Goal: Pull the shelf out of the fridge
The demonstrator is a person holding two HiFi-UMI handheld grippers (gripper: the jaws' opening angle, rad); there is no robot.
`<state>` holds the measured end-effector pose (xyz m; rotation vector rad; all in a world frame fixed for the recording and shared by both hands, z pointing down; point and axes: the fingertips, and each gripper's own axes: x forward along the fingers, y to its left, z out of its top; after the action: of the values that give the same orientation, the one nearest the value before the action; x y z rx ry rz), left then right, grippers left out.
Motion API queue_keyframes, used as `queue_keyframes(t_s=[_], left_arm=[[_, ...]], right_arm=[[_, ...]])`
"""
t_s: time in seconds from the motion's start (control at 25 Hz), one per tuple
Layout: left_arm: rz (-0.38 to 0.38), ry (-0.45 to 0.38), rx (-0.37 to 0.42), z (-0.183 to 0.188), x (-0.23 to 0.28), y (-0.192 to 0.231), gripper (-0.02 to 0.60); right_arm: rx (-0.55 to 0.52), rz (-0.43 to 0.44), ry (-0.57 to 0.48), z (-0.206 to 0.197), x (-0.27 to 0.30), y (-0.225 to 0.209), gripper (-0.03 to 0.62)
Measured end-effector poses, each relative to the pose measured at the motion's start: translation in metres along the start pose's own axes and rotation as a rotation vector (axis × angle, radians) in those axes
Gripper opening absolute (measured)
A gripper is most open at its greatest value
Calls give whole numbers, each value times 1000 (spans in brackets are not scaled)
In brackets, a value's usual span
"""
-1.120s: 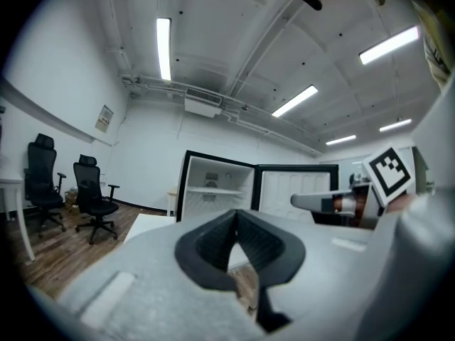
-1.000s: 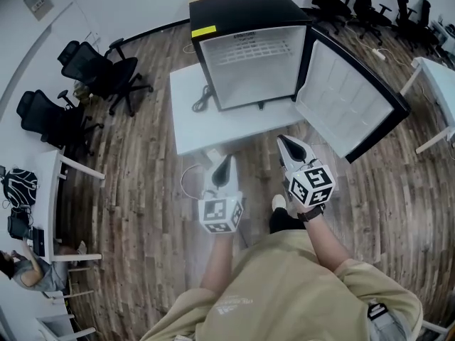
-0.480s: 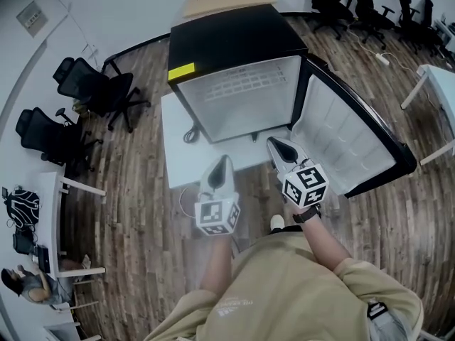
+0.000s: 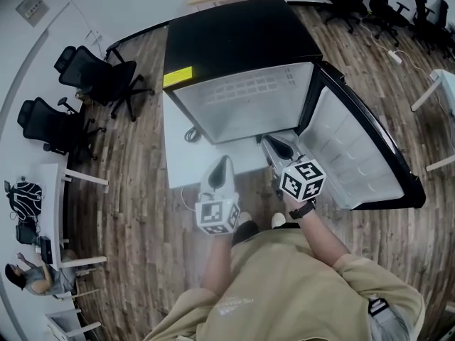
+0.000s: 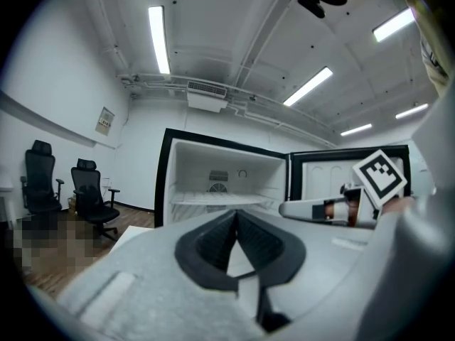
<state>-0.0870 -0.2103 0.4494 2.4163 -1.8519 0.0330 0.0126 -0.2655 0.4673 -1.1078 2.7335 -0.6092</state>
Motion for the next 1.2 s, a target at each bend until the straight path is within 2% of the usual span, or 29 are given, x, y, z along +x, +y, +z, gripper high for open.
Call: queue_keyframes(t_s=[0.16, 0.44, 0.64, 0.72, 0.76, 1.0, 1.2], left_arm=[[20, -4, -2, 10, 9, 9, 2], [37, 39, -31, 4, 20, 39, 2], [69, 51, -13, 7, 28, 66, 2], [80, 63, -14, 5, 29, 73, 2], [83, 70, -14, 4, 31, 76, 2], [78, 86, -17, -2, 44, 88, 2], [75, 86, -25, 1, 44, 89, 2]], right_arm=[[77, -13, 0, 5, 17, -16, 58], [182, -46, -5, -3, 67, -38, 271], [277, -68, -44, -1, 100, -54, 341], [342, -73, -70, 2, 113, -61, 430], [380, -73, -86, 4, 119, -64, 455], [718, -99, -239, 13, 159, -103, 507], [896, -118, -335, 20, 184, -136, 517]])
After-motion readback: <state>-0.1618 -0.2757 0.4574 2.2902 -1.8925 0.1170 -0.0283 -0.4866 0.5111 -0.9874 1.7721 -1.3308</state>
